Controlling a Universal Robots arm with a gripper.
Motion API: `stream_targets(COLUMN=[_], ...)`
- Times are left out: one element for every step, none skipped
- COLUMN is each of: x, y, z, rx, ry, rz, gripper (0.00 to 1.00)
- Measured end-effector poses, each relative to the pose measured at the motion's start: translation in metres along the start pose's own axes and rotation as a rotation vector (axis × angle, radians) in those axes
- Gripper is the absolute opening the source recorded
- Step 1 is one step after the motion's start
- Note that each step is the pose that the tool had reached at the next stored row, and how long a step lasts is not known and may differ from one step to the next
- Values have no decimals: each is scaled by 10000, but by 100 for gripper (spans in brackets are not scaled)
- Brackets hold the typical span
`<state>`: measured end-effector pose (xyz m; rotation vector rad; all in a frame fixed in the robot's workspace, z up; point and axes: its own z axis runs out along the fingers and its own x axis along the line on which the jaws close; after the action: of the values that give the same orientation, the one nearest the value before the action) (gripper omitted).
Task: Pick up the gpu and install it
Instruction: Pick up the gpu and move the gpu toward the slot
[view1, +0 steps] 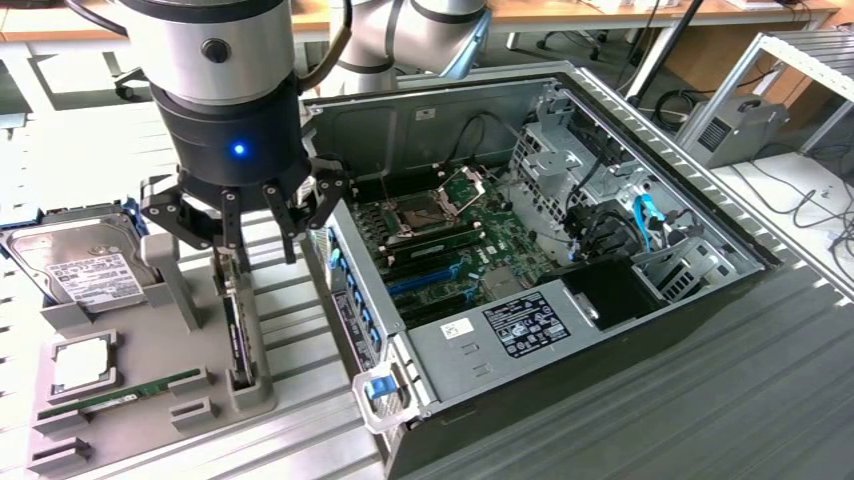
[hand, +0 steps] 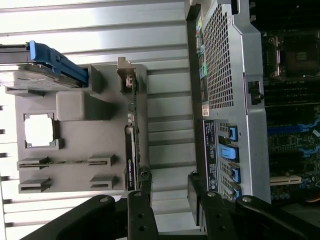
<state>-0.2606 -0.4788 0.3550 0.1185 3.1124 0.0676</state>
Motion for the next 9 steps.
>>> stream_targets(x=[0,0,0,0,0,0,0,0,0], y=[0,0,0,0,0,0,-1,-1,-1], z=[2,5,8,10,12,15,18,21,23], rx=[0,0,-1,-1,-1,0,-1,-1,0], ry=[0,0,-1,0,0,0,-1,-1,-1], rz=[0,0,0,0,0,0,0,0,0], gripper=[42,42,42,42,42,42,42,42,42])
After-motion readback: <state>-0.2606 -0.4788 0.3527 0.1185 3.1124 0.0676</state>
